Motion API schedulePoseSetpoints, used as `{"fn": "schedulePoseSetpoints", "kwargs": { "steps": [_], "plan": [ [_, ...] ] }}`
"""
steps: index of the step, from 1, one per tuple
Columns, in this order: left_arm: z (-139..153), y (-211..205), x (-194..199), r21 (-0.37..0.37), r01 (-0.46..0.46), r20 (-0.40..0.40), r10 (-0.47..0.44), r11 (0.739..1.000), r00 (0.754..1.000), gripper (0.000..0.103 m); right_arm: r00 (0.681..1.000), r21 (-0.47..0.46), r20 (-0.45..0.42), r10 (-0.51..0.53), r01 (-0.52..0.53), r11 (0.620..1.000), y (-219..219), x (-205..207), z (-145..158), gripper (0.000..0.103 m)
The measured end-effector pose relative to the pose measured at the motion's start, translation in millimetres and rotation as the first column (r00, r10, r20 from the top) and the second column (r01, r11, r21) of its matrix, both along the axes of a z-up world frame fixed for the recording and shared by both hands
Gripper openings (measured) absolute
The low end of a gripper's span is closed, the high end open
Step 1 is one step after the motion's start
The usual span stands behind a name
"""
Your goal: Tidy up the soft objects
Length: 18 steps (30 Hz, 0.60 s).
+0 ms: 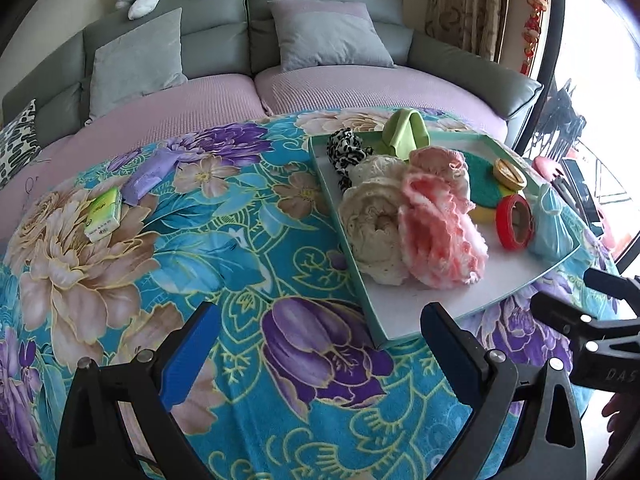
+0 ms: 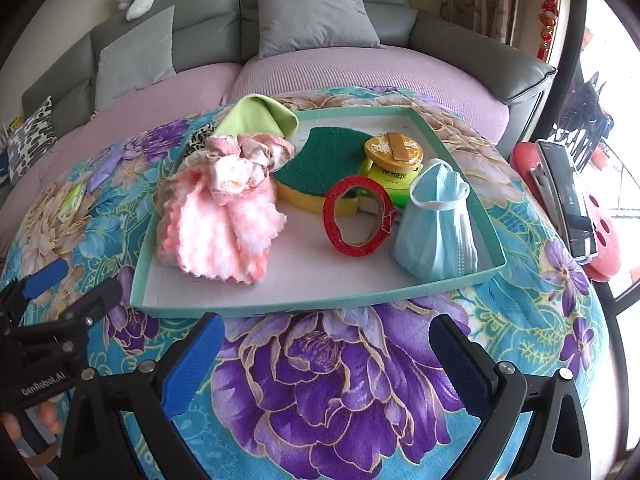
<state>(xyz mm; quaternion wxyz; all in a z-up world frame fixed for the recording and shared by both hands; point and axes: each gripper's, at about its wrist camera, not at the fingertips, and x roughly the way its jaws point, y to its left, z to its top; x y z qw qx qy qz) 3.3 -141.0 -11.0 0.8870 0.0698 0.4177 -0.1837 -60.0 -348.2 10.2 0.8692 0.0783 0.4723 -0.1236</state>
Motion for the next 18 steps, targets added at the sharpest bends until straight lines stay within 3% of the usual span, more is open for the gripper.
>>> {"fn": "schedulePoseSetpoints", "kwargs": {
  "steps": [18],
  "plan": [
    [-11.1,-7.2,0.8,0.042,0.032,-0.023,-0.031,0.999,0.999,0.1,0.999,-0.014,-0.027,-0.031,0.031,0.999,-7.2,1.1,-6.4,0.103]
  ]
}}
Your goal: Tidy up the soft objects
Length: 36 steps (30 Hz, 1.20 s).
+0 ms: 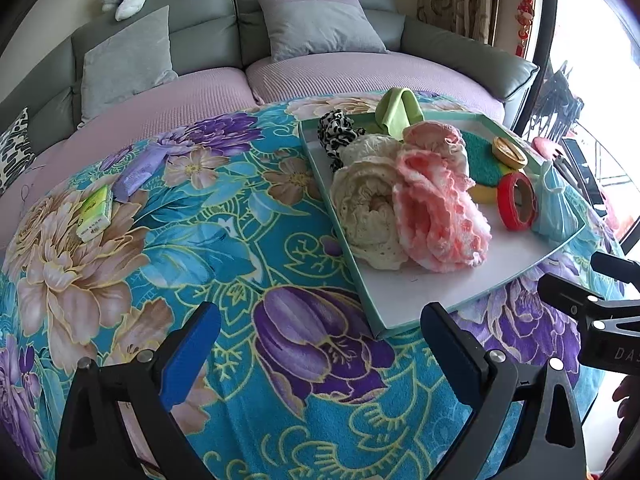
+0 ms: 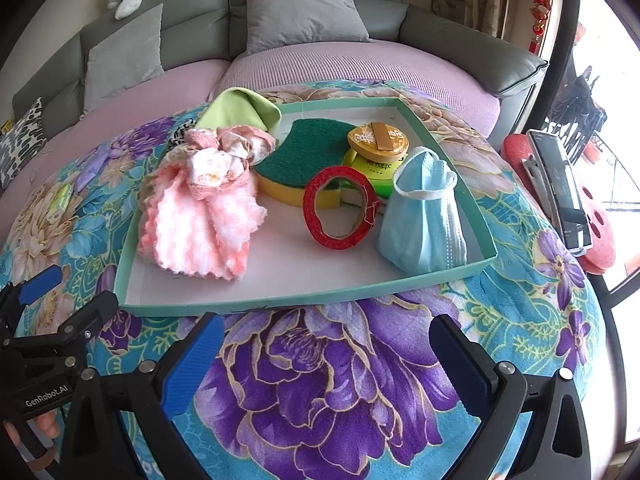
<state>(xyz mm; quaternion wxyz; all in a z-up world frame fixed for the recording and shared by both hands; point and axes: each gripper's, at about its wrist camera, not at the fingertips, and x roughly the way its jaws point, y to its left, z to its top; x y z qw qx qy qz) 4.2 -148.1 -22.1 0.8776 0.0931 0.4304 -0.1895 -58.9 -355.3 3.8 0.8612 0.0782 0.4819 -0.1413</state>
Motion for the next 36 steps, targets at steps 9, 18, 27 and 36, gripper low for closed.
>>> {"fn": "schedulePoseSetpoints", "kwargs": {
  "steps": [9,18,27,36],
  "plan": [
    [-0.6,-1.8,-1.8,0.012,0.013,-0.003,-0.013,1.0,1.0,0.1,1.0,-0.004,0.002,-0.008,0.008,1.0,-2.2,-1.7,1.8,0.103],
    [-0.8,-2.7,-2.8,0.02,0.019,-0.008,-0.019,1.0,1.0,0.1,1.0,-0.008,-0.004,-0.011,0.011,1.0,-2.4,-2.7,1.9,0.103],
    [-2.0,-2.8,-3.3,0.024,0.029,-0.014,-0.029,0.999,0.999,0.1,1.0,-0.013,-0.012,-0.011,0.011,1.0,-2.2,-2.3,1.7,0.103],
    [-2.8,-3.5,-3.7,0.02,0.035,-0.019,-0.034,0.999,0.999,0.1,1.0,-0.013,-0.018,-0.013,0.013,1.0,-2.6,-2.9,0.2,0.103]
  ]
}}
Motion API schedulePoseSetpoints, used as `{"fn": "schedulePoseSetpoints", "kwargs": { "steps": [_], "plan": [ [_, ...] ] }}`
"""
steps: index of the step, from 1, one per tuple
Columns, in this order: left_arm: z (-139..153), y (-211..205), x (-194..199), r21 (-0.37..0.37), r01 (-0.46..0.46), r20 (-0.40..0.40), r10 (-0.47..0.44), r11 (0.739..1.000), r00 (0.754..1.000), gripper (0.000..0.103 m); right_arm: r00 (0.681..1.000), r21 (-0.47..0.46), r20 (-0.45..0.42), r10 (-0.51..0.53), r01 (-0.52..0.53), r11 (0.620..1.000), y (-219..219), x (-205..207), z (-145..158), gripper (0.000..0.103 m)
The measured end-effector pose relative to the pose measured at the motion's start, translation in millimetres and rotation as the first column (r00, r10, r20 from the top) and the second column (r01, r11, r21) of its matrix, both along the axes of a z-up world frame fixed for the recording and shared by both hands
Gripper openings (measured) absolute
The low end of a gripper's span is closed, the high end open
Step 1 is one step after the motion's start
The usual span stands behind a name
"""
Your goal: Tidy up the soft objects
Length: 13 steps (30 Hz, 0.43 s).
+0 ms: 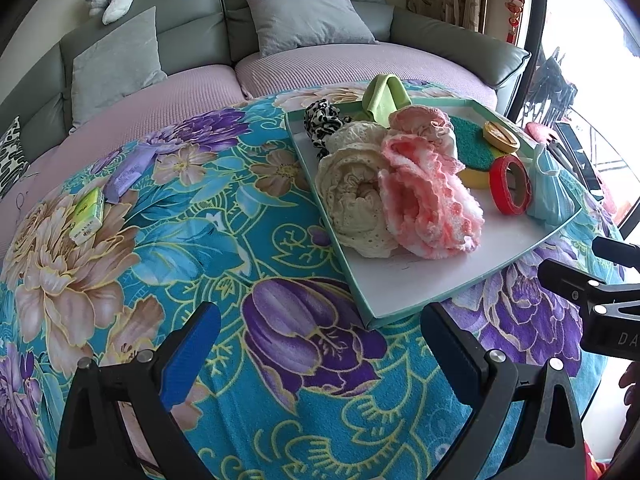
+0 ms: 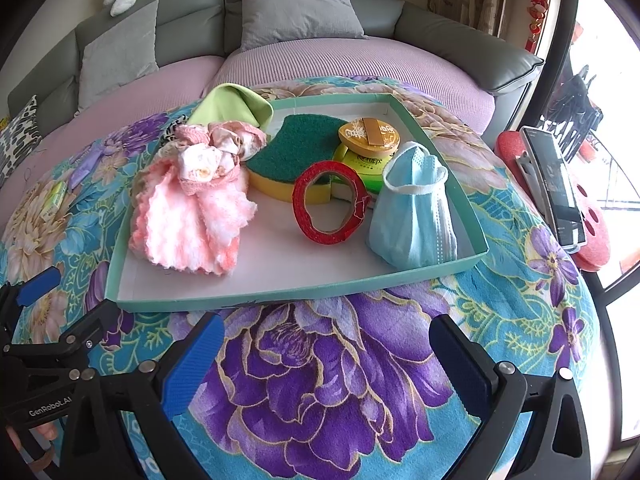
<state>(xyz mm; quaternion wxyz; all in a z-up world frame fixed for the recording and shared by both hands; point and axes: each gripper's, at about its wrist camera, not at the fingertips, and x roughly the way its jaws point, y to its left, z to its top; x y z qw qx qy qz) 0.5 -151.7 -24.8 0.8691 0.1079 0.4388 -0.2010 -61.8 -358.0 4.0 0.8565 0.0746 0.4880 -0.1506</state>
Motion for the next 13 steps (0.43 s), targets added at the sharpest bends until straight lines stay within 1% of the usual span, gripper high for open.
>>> {"fn": "schedulePoseSetpoints", "kwargs": {
  "steps": [8,13],
  "plan": [
    [1.1,1.5,-1.9,-0.004,-0.003,0.008,0.003,1.0,1.0,0.1,1.0,0.0,-0.002,0.0,0.0,1.0,0.1,0.2,-0.6,0.103],
    [0.3,1.4,-1.5,-0.005,0.006,-0.001,-0.006,1.0,1.0,0.1,1.0,0.0,-0.005,-0.001,0.001,1.0,0.6,0.0,-2.0,0.103]
  ]
}}
